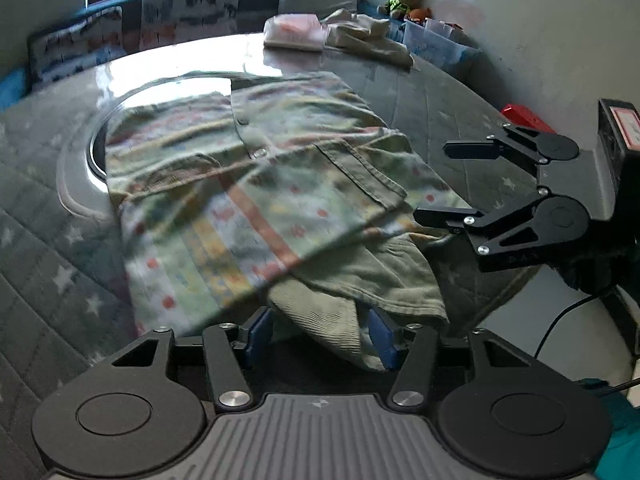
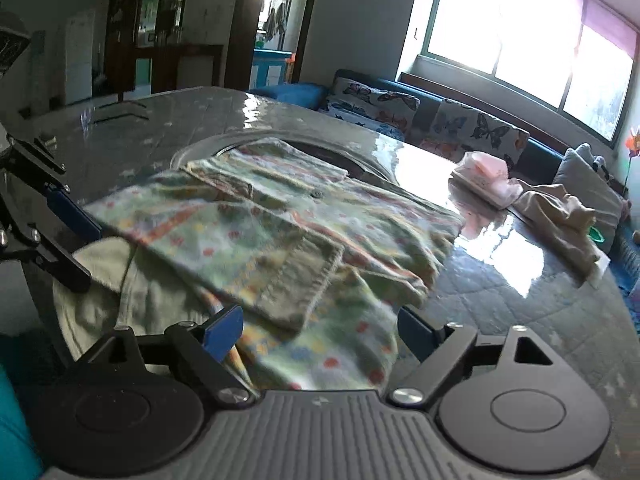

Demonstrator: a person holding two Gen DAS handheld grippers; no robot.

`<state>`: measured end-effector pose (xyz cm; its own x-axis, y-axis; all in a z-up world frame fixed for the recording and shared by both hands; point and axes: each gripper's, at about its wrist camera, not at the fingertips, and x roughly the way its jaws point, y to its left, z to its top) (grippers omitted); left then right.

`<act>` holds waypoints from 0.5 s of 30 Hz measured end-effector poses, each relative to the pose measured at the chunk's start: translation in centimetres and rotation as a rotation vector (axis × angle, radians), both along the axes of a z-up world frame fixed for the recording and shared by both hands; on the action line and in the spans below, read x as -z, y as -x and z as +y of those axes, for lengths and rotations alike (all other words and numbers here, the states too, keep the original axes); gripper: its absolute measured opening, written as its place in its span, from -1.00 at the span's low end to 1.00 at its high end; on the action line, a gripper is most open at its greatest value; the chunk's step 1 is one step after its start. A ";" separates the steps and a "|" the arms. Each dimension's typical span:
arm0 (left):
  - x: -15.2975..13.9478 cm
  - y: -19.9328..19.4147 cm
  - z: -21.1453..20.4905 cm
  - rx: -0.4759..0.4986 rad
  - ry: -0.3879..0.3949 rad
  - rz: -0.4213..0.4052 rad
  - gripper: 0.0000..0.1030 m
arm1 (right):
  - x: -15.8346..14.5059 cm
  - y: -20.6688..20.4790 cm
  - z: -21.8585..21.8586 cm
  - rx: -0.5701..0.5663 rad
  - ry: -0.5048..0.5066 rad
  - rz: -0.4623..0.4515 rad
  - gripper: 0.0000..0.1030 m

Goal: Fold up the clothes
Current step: 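Grasp the corduroy hem band with the left gripper and lift it toward the collar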

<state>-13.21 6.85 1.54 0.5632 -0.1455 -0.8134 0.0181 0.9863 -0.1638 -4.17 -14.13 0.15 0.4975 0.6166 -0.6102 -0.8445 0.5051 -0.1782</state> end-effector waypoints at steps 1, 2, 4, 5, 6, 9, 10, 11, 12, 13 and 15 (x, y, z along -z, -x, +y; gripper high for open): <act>0.1 0.0 -0.1 0.000 0.005 0.007 -0.01 | 0.0 0.1 -0.3 -0.002 0.006 -0.005 0.69; 0.2 0.1 -0.1 0.002 0.008 0.010 -0.08 | 0.0 0.3 -0.6 -0.005 0.012 -0.012 0.70; 0.4 0.0 -0.1 0.002 0.024 0.025 -0.22 | 0.1 0.6 -1.0 -0.013 0.028 -0.025 0.73; 0.5 -0.1 -0.2 0.002 0.030 0.031 -0.27 | 0.2 0.8 -1.2 -0.021 0.038 -0.030 0.73; 0.5 -0.1 -0.2 0.002 0.034 0.034 -0.35 | 0.3 0.9 -1.3 -0.029 0.047 -0.035 0.73; 0.4 -0.3 -0.1 0.004 0.040 0.030 -0.58 | 0.6 1.5 -1.6 -0.056 0.075 -0.049 0.75; 0.2 -0.4 0.1 0.003 0.047 0.022 -0.60 | 0.8 1.9 -1.6 -0.070 0.083 -0.054 0.76; -0.1 -0.4 0.3 0.000 0.052 0.012 -0.65 | 0.9 2.2 -1.5 -0.085 0.092 -0.060 0.76; -0.4 -0.5 0.5 -0.004 0.056 0.001 -0.67 | 1.0 2.5 -1.5 -0.097 0.097 -0.064 0.78; -0.8 -0.6 0.8 -0.009 0.060 -0.010 -0.67 | 1.0 2.7 -1.5 -0.111 0.099 -0.068 0.79; -1.4 -0.9 1.2 -0.017 0.068 -0.032 -0.68 | 1.2 3.3 -1.3 -0.146 0.102 -0.081 0.82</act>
<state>-12.31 8.08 2.94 0.5917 -0.1904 -0.7834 0.0082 0.9731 -0.2303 -7.51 -15.40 -1.02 0.4576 0.6229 -0.6345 -0.8881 0.3546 -0.2924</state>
